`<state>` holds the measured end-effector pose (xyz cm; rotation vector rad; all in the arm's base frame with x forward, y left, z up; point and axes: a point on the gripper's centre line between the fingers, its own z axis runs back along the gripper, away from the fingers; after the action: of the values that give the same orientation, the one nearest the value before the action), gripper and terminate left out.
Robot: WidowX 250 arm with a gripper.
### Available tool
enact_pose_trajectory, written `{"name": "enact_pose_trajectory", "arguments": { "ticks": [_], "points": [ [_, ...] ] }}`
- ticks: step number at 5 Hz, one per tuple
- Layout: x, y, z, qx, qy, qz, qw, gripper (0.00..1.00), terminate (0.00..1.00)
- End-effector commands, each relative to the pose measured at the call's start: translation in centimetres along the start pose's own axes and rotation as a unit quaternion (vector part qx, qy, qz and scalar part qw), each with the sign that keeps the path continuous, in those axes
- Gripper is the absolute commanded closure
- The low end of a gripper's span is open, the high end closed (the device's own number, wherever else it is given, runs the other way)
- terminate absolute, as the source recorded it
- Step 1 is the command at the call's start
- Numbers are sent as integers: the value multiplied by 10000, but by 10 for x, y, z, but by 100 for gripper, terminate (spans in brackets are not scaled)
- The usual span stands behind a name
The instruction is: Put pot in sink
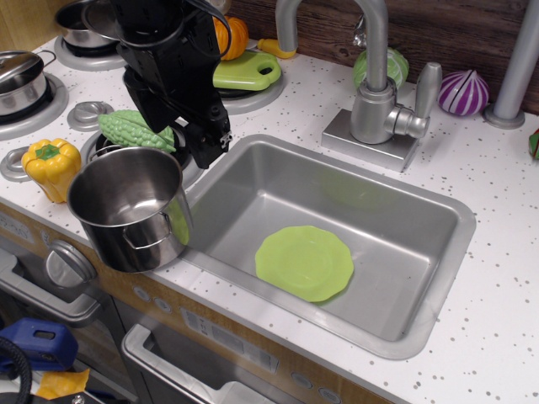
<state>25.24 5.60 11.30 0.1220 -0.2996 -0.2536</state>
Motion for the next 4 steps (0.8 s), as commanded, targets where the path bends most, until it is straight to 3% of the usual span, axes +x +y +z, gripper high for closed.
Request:
{"name": "enact_pose_trajectory", "arguments": {
  "ticks": [1, 4],
  "points": [
    [0, 0, 0, 0, 0, 0, 10000, 0, 0],
    [7, 25, -21, 560, -227, 1264, 9901, 0, 0]
  ]
}}
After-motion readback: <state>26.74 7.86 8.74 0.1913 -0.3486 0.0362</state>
